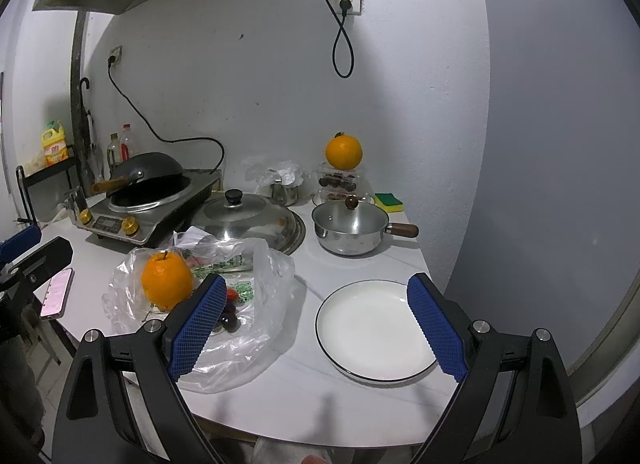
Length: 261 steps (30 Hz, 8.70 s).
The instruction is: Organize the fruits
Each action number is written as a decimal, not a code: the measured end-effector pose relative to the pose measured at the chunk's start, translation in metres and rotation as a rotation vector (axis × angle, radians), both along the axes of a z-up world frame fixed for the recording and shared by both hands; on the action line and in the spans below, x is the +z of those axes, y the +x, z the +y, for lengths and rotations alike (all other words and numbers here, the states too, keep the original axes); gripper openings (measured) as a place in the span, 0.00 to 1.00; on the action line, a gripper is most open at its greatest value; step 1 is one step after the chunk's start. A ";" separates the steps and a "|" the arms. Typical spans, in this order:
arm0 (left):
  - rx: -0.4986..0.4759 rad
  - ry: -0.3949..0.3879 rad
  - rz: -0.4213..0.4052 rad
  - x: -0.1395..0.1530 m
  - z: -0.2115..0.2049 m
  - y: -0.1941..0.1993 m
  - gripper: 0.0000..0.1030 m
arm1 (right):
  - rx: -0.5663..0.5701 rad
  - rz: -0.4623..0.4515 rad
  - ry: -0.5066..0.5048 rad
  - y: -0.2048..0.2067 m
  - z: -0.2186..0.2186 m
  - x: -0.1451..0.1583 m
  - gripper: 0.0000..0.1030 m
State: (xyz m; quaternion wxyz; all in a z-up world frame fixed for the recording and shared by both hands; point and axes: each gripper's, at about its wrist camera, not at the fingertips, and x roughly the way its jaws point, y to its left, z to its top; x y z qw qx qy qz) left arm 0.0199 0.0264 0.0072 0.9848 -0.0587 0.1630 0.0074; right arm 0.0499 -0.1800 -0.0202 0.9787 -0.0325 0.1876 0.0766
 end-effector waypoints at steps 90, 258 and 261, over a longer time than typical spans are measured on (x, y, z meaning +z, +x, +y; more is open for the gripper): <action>0.227 -0.136 0.342 -0.128 0.188 0.124 0.99 | 0.489 0.374 -0.022 0.197 0.215 -0.097 0.91; -0.154 0.061 0.468 -0.113 -0.103 0.220 0.99 | 0.053 0.437 0.056 0.243 -0.100 -0.122 0.94; -0.155 0.054 0.462 -0.111 -0.101 0.218 0.99 | 0.048 0.401 0.042 0.240 -0.099 -0.114 0.94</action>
